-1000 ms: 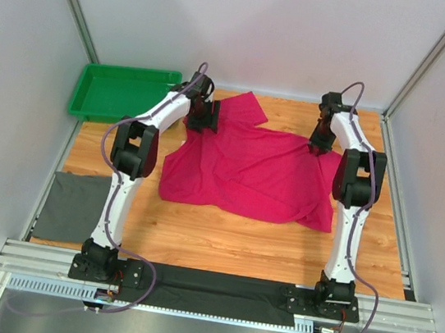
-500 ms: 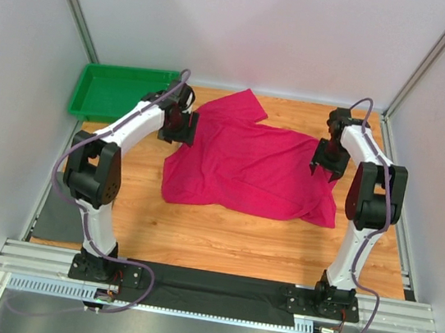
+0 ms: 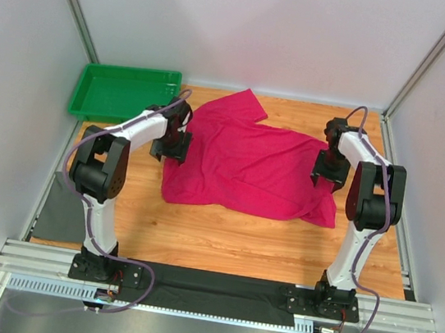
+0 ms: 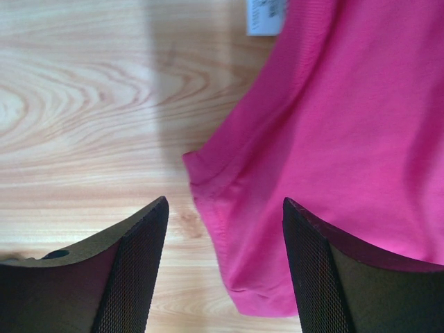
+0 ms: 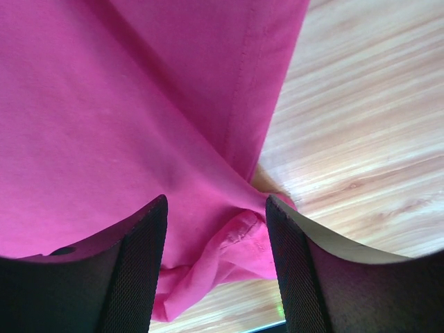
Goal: Fold and stack the t-shirts
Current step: Flatten the tshirt out
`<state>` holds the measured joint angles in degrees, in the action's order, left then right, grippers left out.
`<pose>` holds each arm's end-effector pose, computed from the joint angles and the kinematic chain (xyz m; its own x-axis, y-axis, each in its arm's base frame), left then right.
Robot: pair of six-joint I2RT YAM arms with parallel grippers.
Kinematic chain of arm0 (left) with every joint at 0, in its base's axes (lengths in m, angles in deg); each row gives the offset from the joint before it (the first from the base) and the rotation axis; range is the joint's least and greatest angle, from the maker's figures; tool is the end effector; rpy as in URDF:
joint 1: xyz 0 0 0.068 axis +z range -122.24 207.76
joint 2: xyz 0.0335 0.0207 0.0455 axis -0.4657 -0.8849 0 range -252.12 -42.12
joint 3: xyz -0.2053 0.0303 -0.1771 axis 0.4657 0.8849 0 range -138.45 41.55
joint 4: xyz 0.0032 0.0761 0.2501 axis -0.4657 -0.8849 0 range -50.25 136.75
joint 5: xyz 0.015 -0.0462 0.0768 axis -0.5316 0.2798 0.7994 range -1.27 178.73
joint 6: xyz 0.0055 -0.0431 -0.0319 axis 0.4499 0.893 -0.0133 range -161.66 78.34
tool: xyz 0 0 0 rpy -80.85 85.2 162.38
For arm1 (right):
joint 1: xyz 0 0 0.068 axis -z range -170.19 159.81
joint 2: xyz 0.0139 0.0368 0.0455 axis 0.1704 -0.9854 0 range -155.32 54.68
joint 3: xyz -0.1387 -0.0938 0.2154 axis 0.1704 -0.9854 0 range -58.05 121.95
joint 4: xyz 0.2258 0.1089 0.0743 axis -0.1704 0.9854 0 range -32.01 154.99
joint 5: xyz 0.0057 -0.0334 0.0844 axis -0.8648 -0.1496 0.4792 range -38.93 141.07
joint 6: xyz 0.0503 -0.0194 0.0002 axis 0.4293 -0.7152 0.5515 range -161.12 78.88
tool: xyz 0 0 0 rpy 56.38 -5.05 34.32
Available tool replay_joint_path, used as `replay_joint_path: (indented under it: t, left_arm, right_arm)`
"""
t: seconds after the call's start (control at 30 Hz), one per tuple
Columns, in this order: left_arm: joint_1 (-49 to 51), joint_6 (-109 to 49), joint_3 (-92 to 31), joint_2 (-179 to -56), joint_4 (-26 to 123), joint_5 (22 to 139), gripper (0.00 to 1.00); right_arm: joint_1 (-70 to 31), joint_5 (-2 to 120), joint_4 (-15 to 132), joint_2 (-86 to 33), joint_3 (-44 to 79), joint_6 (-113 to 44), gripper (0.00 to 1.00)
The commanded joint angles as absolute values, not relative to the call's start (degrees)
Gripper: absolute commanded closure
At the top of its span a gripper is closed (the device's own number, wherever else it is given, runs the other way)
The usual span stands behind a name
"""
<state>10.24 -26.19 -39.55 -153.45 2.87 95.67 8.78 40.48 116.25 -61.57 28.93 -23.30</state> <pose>0.3711 -0.1126 0.1828 -0.9552 0.0239 -0.2949 0.0129 0.9992 0.0390 0.3845 0.0004 0.1739 -0.9540 0.2837 -0.0974 0.2964 0.9413 -0.1615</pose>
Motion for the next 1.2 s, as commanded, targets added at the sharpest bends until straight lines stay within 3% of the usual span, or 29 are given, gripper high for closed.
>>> replay_joint_path:
  t: [0.0, 0.2, 0.57, 0.67, 0.73, 0.8, 0.83, 0.9, 1.17]
  left_arm:
    - [12.3, -27.6, -37.6, -148.9, 4.2, 97.2, 0.27]
    - [16.4, -27.7, -34.8, -148.0, 7.4, 90.2, 0.35]
    - [17.3, -26.3, -38.9, -156.2, 10.3, 78.0, 0.36]
    - [17.2, -25.5, -38.9, -157.3, 9.7, 78.0, 0.48]
    - [17.2, -25.3, -38.5, -157.3, 9.7, 78.9, 0.65]
    - [17.3, -25.1, -38.8, -156.4, 9.3, 79.6, 0.77]
    - [17.2, -25.0, -39.0, -155.9, 9.2, 79.6, 0.88]
    - [17.3, -24.3, -39.3, -153.6, 8.8, 79.7, 1.00]
    - [17.2, -21.9, -39.9, -138.7, 8.9, 79.7, 1.00]
  right_arm:
    - [8.8, 37.0, 114.1, -58.3, 27.6, -25.0, 0.39]
    - [9.2, 38.4, 111.9, -60.0, 25.6, -24.9, 0.44]
    - [9.3, 39.6, 109.7, -62.4, 25.4, -26.1, 0.49]
    - [9.3, 39.4, 109.4, -63.3, 25.4, -26.3, 0.52]
    - [9.3, 39.3, 109.4, -64.0, 25.7, -26.4, 0.58]
    - [9.3, 39.6, 109.9, -64.3, 26.7, -26.4, 0.80]
    - [9.3, 40.1, 110.2, -64.3, 27.1, -26.2, 0.87]
    - [9.3, 40.3, 111.0, -63.7, 27.7, -24.8, 0.97]
    - [9.3, 40.4, 115.2, -54.4, 32.7, -21.3, 1.00]
